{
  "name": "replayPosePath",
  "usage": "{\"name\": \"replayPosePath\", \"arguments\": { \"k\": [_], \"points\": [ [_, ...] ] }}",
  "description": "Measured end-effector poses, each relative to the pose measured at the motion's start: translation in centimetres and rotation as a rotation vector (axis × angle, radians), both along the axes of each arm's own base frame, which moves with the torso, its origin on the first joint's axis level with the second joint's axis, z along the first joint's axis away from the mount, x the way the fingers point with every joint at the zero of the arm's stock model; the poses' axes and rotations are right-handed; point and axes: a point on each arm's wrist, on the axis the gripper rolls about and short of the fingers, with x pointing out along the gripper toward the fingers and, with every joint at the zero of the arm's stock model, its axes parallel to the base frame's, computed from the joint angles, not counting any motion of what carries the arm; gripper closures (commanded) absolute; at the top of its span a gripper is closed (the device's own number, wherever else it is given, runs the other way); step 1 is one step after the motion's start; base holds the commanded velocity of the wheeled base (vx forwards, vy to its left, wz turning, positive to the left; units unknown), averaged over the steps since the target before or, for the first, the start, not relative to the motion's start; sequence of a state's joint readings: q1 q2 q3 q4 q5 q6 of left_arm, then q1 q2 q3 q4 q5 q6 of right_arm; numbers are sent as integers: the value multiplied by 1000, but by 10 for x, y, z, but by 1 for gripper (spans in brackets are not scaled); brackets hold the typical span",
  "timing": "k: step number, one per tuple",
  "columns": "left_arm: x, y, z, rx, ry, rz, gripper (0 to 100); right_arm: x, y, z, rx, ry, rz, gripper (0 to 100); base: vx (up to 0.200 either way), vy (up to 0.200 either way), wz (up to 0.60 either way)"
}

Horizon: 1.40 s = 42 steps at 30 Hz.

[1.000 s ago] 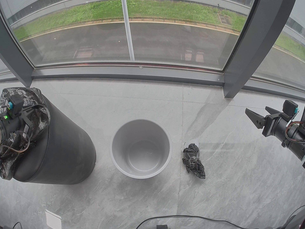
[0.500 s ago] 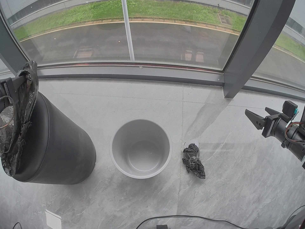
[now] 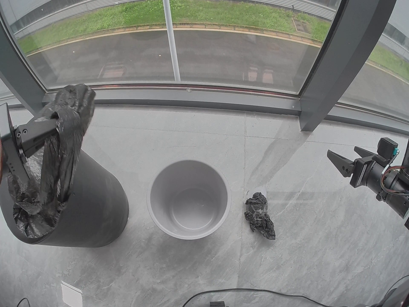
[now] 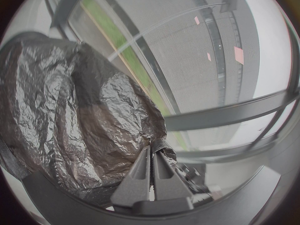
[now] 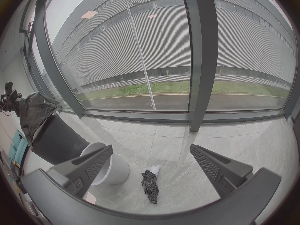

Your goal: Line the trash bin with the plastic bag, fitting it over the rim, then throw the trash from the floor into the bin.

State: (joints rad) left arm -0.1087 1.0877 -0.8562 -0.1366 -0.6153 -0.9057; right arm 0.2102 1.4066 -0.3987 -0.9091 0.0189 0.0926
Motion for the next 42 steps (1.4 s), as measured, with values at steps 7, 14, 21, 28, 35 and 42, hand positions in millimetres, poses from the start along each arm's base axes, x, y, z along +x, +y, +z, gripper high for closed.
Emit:
{"name": "replayPosePath", "arguments": {
  "k": [7, 14, 21, 28, 35, 42],
  "points": [
    [-4, -18, -8, -125, 195, -421, 100, -3, 7, -5, -3, 19, 38, 0, 0, 0, 0],
    [0, -33, -1, -137, 197, -534, 100, -13, 36, -10, -7, 43, 186, 0, 0, 0, 0],
    [8, -46, 9, -136, 135, -522, 100, -20, 70, -11, 5, 57, 340, 0, 0, 0, 0],
    [21, -65, 17, -128, 83, -348, 100, -24, 107, -4, 45, 52, 452, 0, 0, 0, 0],
    [25, -80, 26, -124, 57, -386, 100, -25, 152, -17, 5, 83, 416, 0, 0, 0, 0],
    [30, -86, 33, -120, 23, -403, 100, -29, 191, -34, -10, 88, 477, 0, 0, 0, 0]
  ]
}}
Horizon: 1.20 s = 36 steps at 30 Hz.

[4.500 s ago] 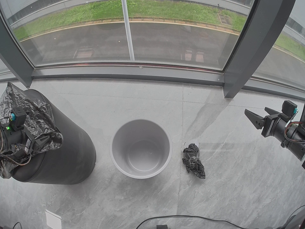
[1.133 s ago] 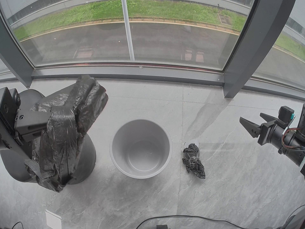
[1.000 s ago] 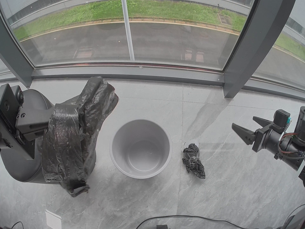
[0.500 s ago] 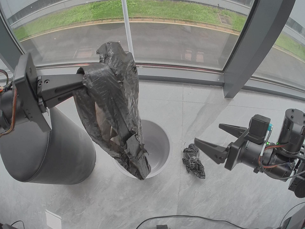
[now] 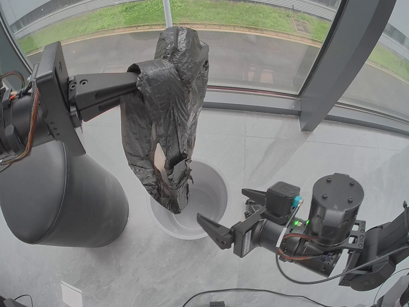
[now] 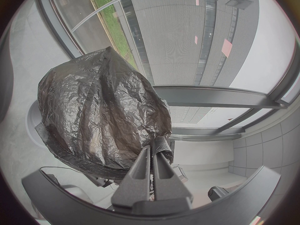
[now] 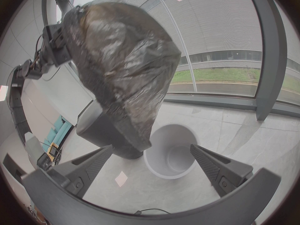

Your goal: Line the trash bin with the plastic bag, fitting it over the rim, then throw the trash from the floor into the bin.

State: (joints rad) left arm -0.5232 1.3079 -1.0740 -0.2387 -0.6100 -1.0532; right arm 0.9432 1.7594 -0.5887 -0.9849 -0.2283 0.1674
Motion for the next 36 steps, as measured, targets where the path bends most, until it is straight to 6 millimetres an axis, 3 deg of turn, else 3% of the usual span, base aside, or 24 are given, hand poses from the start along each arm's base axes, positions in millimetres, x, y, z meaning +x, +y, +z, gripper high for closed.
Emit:
{"name": "replayPosePath", "arguments": {
  "k": [16, 25, 36],
  "points": [
    [3, -2, 3, 5, -11, -4, 100, 29, 55, -32, -108, -81, -84, 0, 0, 0, 0],
    [2, -1, 2, 5, -11, -5, 100, 55, 71, -48, -143, -200, -169, 0, 0, 0, 0],
    [1, -1, 2, 6, -10, -2, 100, 63, 77, -69, -180, -188, -176, 0, 0, 0, 0]
  ]
}}
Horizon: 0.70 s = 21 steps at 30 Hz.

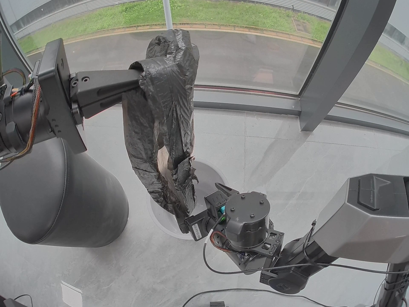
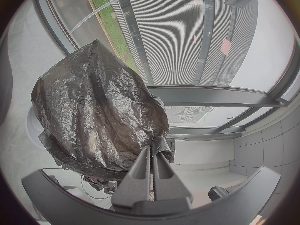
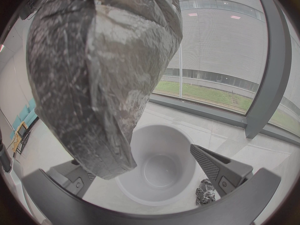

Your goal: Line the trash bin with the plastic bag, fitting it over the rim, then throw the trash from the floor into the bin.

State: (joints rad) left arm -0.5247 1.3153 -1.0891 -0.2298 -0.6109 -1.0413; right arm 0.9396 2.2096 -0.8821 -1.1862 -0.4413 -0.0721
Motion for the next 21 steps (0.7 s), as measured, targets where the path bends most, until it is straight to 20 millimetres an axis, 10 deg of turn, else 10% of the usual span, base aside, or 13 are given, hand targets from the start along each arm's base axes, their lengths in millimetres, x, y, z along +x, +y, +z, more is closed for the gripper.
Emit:
{"name": "replayPosePath", "arguments": {
  "k": [5, 6, 21],
  "points": [
    [0, 0, 0, 0, 0, 2, 100, 3, 1, -5, 4, -3, -4, 0, 0, 0, 0],
    [0, 0, 0, 0, 0, 2, 100, 4, 1, -5, 13, -10, -5, 100, 0, 0, 0],
    [0, 0, -1, 1, 3, 3, 100, 7, -2, -10, 39, -30, -16, 100, 0, 0, 0]
  ]
}}
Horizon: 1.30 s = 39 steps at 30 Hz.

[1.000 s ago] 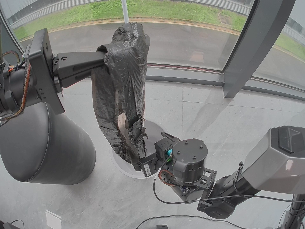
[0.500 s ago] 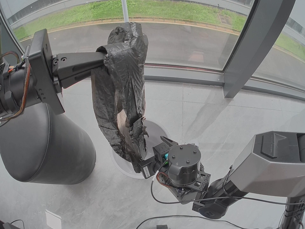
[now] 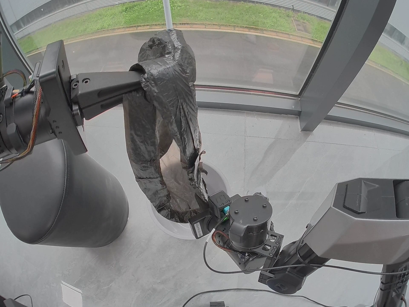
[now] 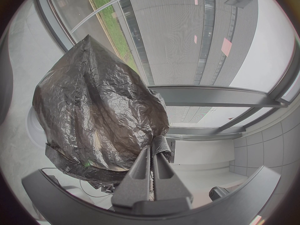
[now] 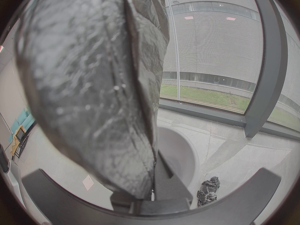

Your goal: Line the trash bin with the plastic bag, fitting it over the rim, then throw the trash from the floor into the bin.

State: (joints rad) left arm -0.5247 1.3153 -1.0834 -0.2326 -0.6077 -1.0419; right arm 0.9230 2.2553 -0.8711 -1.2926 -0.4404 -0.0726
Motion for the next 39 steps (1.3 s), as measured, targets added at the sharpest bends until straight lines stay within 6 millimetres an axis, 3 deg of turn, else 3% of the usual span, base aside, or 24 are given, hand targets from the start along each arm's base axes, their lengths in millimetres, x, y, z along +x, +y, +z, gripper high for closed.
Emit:
{"name": "replayPosePath", "arguments": {
  "k": [11, 17, 21, 29, 39],
  "points": [
    [0, 4, -9, 12, 15, 19, 100, -15, -30, -1, -60, 98, 93, 100, 0, 0, 0],
    [4, 9, -22, 25, 32, 43, 100, -23, -52, 10, -117, 331, 214, 100, 0, 0, 0],
    [6, 11, -30, 29, 37, 49, 100, -25, -61, 23, -118, 496, 272, 100, 0, 0, 0],
    [13, 13, -56, 33, 49, 35, 100, -29, -76, 68, -15, 890, 424, 100, 0, 0, 0],
    [29, 8, -88, 64, 120, 3, 100, -35, -90, 114, 109, 1088, 502, 100, 0, 0, 0]
  ]
}}
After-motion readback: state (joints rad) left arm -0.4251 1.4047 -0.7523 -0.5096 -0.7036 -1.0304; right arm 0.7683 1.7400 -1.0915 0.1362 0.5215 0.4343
